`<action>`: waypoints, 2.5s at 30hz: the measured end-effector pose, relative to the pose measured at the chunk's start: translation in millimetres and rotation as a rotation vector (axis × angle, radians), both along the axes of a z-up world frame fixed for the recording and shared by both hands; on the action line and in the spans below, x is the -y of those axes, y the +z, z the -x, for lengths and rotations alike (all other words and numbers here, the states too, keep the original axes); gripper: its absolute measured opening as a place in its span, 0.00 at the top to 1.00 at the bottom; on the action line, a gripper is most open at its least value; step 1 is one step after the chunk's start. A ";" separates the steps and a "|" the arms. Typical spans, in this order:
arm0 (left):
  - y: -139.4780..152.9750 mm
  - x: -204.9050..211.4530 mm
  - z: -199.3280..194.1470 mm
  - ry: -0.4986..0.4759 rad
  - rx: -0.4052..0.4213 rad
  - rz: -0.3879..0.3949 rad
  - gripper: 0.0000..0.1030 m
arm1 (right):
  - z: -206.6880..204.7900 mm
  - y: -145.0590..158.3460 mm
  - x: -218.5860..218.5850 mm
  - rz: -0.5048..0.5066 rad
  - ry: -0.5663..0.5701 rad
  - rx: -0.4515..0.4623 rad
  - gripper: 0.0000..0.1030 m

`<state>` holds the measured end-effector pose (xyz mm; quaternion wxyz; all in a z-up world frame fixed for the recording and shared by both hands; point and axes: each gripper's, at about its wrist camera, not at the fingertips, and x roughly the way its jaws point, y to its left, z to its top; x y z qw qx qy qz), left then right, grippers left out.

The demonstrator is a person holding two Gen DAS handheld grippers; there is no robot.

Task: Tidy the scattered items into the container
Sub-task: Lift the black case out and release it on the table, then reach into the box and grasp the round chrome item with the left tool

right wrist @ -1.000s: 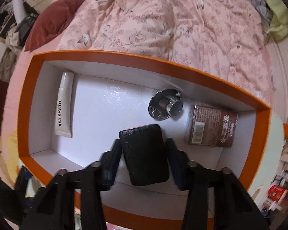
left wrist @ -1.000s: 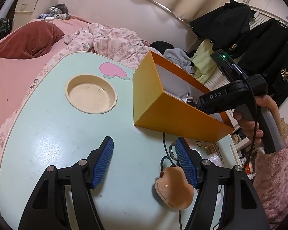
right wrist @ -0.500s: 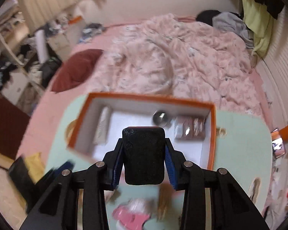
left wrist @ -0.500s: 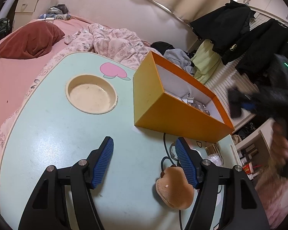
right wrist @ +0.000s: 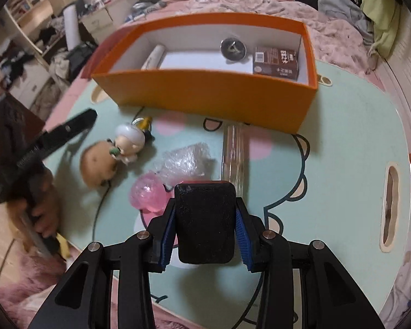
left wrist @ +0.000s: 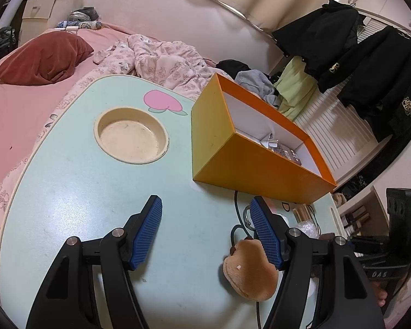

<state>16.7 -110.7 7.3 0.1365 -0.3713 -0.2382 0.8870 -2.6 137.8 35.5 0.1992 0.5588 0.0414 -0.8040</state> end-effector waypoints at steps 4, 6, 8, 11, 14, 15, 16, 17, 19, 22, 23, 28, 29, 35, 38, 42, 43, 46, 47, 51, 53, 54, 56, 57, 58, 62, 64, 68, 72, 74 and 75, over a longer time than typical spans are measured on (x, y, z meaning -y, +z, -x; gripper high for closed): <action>0.3 -0.3 0.0 0.000 0.000 0.000 0.35 | -2.2 8.4 6.1 0.044 0.016 -0.055 0.59; 0.3 -0.4 -0.1 0.000 0.000 0.000 0.35 | -4.7 21.2 2.2 0.075 -0.005 -0.128 0.48; 0.3 -0.6 0.0 0.000 0.000 0.000 0.35 | -8.9 31.7 -1.4 0.085 -0.037 -0.208 0.43; 0.7 -0.8 -0.4 0.000 -0.003 0.002 0.35 | -14.8 39.7 -9.1 0.091 -0.091 -0.326 0.40; 1.2 -1.4 -0.1 -0.001 -0.005 0.007 0.35 | -9.3 32.1 -24.5 0.143 -0.139 -0.367 0.39; 1.3 -1.8 0.3 -0.001 -0.005 0.009 0.35 | -7.2 28.0 -27.8 0.158 -0.153 -0.365 0.39; 1.4 -1.7 0.5 0.000 -0.004 0.010 0.35 | -4.6 22.6 -31.4 0.172 -0.166 -0.358 0.39; 1.5 -1.3 0.5 0.001 -0.004 0.011 0.35 | -2.8 18.6 -35.9 0.179 -0.176 -0.352 0.39; 1.6 -0.7 0.8 0.005 -0.002 0.013 0.35 | -2.7 11.8 -40.7 0.178 -0.183 -0.354 0.39; 3.9 -0.3 -1.3 0.027 -0.021 0.021 0.35 | -8.0 7.6 -44.1 0.177 -0.171 -0.384 0.39; 5.9 -1.6 -3.0 0.031 -0.036 0.033 0.35 | -9.8 6.8 -44.4 0.188 -0.163 -0.397 0.39; 19.4 -13.0 -7.5 0.022 -0.101 0.101 0.35 | -15.0 -1.8 -49.3 0.264 -0.144 -0.406 0.39; 25.0 -16.6 -5.9 0.016 -0.109 0.115 0.35 | -15.6 -3.7 -50.0 0.273 -0.145 -0.401 0.39; 89.1 -53.2 18.2 -0.048 -0.127 0.190 0.35 | -16.4 -5.9 -51.3 0.312 -0.144 -0.370 0.39; 113.2 -85.0 44.8 -0.061 -0.071 0.287 0.35 | -17.6 -6.9 -53.2 0.334 -0.142 -0.355 0.39; 99.9 -128.6 101.8 -0.197 0.096 0.332 0.35 | -20.2 -6.8 -52.4 0.335 -0.134 -0.360 0.39; 90.3 -137.0 115.4 -0.213 0.148 0.340 0.35 | -19.9 -7.2 -52.3 0.331 -0.133 -0.359 0.39; 58.1 -153.4 151.9 -0.223 0.293 0.338 0.37 | -20.9 -7.7 -52.9 0.334 -0.134 -0.362 0.39; 47.3 -155.9 162.4 -0.217 0.327 0.331 0.41 | -21.7 -7.9 -53.7 0.338 -0.135 -0.363 0.39; 35.0 -161.3 184.9 -0.154 0.321 0.345 0.45 | -22.1 -9.8 -56.6 0.368 -0.136 -0.347 0.36; 37.6 -163.2 189.9 -0.136 0.283 0.343 0.45 | -22.7 -11.0 -58.6 0.387 -0.137 -0.340 0.36; 38.4 -165.0 192.1 -0.139 0.280 0.334 0.45 | -23.0 -11.2 -59.5 0.394 -0.136 -0.337 0.36; 36.3 -169.0 198.9 -0.151 0.301 0.322 0.45 | -23.2 -11.1 -60.8 0.406 -0.135 -0.333 0.35; 33.6 -170.7 201.6 -0.151 0.323 0.328 0.46 | -23.2 -11.1 -61.3 0.410 -0.136 -0.332 0.35; 30.9 -172.4 203.4 -0.149 0.337 0.337 0.49 | -23.7 -11.1 -62.0 0.415 -0.136 -0.331 0.35; 31.3 -175.5 203.0 -0.136 0.315 0.337 0.56 | -23.9 -11.7 -63.6 0.424 -0.137 -0.332 0.35; 30.3 -175.5 201.9 -0.153 0.306 0.334 0.62 | -23.6 -11.2 -63.1 0.429 -0.138 -0.329 0.34; 24.7 -173.4 201.2 -0.175 0.346 0.336 0.62 | -26.3 -10.9 -62.5 0.434 -0.137 -0.326 0.34; 23.3 -170.7 200.3 -0.177 0.355 0.333 0.62 | -26.2 -10.7 -60.8 0.428 -0.135 -0.327 0.34; 22.9 -177.3 199.8 -0.182 0.353 0.396 0.69 | -26.3 -10.5 -60.8 0.425 -0.135 -0.328 0.34; 22.8 -181.2 199.6 -0.182 0.351 0.438 0.70 | -26.3 -10.7 -61.1 0.425 -0.137 -0.330 0.34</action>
